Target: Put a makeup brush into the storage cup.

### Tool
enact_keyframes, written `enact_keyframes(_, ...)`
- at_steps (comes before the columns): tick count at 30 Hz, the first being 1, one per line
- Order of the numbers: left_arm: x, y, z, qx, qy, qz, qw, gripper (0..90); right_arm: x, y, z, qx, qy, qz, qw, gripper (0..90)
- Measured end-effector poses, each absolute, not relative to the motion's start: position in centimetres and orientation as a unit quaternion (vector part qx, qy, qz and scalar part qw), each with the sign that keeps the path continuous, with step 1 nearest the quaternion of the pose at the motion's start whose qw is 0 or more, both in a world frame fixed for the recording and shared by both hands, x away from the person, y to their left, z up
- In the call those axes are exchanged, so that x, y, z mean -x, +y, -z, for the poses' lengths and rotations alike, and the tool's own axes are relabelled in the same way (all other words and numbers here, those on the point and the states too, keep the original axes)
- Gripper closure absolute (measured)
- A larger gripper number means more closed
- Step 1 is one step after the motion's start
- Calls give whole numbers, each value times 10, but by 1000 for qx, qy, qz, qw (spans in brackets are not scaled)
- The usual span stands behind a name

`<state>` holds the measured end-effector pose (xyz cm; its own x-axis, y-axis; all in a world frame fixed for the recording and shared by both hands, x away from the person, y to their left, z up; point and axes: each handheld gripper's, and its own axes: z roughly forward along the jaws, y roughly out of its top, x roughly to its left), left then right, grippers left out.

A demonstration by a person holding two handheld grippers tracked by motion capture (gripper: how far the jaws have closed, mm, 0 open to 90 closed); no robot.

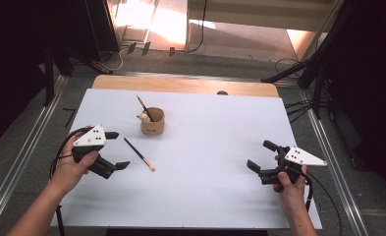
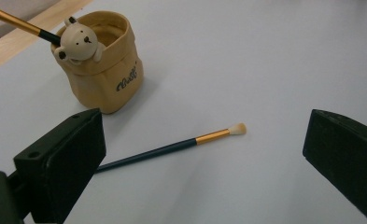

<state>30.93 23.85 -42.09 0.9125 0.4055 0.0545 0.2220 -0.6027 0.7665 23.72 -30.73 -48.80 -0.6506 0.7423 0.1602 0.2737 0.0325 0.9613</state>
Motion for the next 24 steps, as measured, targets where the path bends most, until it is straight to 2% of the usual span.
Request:
enact_keyframes(16,-321,232,436,-908,168,-92,373,1,-237,-311,488,-371,691,-585,206,0)
enact_keyframes(24,-316,223,426,-927,135,-97,337,1,-237,-310,488,-371,692,-585,203,0)
